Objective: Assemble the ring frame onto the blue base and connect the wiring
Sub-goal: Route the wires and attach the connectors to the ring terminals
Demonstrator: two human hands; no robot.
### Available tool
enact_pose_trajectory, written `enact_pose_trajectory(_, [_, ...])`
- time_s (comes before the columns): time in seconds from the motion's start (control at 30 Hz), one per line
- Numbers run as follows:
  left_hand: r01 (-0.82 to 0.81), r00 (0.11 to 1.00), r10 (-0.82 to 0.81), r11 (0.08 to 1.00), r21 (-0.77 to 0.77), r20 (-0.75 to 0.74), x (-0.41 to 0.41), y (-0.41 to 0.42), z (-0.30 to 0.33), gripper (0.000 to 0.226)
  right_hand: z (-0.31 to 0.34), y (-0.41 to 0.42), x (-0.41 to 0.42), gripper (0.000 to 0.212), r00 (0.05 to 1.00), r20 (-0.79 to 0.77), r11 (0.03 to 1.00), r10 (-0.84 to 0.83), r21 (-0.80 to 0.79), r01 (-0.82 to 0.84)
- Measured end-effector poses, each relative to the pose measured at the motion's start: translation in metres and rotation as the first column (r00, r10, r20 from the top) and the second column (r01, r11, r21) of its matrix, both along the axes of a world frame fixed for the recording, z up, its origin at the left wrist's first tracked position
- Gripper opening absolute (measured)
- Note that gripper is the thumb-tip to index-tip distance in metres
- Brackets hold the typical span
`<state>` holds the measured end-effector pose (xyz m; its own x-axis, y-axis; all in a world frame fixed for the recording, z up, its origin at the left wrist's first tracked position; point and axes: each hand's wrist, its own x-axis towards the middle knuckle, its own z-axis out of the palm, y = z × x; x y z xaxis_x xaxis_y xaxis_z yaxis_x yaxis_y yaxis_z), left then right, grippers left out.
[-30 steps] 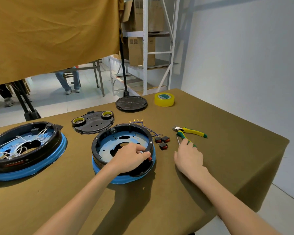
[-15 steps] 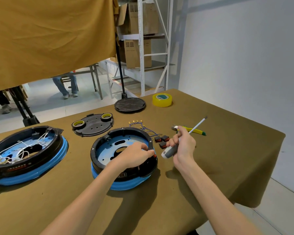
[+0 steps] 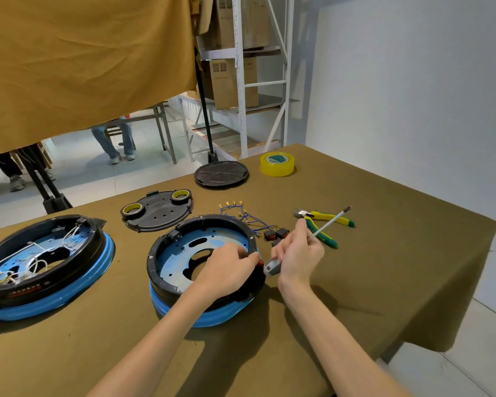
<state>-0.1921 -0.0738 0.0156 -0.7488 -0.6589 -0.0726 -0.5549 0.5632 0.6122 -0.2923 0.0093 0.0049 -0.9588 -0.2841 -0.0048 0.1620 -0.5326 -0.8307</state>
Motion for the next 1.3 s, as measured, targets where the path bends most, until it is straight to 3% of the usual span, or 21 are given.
enact_pose_trajectory(0.2, [-0.005, 1.000, 0.005, 1.000, -0.014, 0.027, -0.001, -0.002, -0.001, 0.043, 0.012, -0.001, -0.010, 0.063, 1.000, -0.023, 0.997, -0.021, -0.071, 0.019])
enact_pose_trajectory(0.4, [-0.035, 0.999, 0.036, 0.999, -0.017, 0.037, -0.001, -0.005, -0.005, 0.042, 0.000, -0.004, -0.003, 0.063, 0.998, -0.055, 1.000, 0.012, 0.003, -0.012])
enact_pose_trajectory(0.7, [-0.011, 0.999, 0.012, 1.000, -0.011, 0.051, -0.002, -0.007, -0.006, 0.051, 0.002, -0.005, -0.001, 0.062, 0.995, -0.101, 1.000, -0.001, -0.012, -0.001])
enact_pose_trajectory(0.97, [-0.027, 1.000, 0.027, 0.999, 0.032, -0.014, 0.003, 0.000, 0.006, 0.051, 0.002, -0.004, -0.004, 0.063, 0.999, -0.024, 0.997, -0.027, -0.070, 0.025])
enact_pose_trajectory(1.3, [-0.051, 0.999, 0.051, 0.997, 0.057, 0.002, 0.002, -0.001, 0.007, 0.053, 0.000, -0.010, 0.007, 0.065, 0.995, -0.099, 1.000, -0.024, -0.010, 0.023])
